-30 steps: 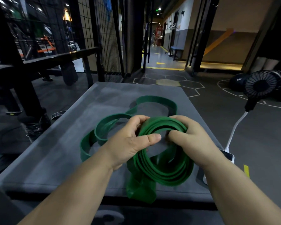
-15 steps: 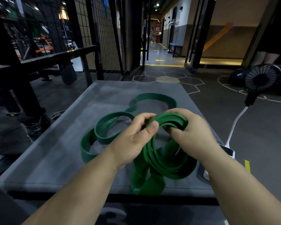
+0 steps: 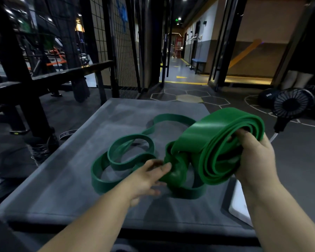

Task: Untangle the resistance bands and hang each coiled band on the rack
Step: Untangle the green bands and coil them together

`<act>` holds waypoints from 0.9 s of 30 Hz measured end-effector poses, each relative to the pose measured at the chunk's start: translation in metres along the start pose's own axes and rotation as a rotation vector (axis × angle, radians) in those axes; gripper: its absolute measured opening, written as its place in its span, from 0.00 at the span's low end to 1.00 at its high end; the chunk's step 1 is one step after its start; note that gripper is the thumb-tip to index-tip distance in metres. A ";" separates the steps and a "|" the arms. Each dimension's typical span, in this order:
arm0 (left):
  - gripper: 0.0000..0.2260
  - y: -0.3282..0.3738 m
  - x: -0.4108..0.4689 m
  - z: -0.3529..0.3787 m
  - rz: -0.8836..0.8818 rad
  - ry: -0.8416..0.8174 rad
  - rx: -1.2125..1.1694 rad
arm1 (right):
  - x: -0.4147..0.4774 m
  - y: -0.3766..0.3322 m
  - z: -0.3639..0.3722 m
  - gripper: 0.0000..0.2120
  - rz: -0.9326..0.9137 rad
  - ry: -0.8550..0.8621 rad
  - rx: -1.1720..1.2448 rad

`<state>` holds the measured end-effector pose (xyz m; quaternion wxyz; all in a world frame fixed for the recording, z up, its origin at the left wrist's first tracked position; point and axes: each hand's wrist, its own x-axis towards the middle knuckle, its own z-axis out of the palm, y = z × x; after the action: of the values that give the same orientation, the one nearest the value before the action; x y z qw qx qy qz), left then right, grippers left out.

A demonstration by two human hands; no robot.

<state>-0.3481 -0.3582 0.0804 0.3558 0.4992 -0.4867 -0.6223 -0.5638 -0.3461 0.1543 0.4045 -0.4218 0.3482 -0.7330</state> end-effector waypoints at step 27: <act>0.21 0.021 -0.003 -0.024 0.194 0.114 -0.673 | 0.018 0.016 -0.011 0.24 0.091 0.246 0.145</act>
<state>-0.3246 -0.3672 0.1005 0.5842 0.3395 -0.2789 -0.6824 -0.5749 -0.3673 0.1417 0.4209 -0.2823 0.3599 -0.7833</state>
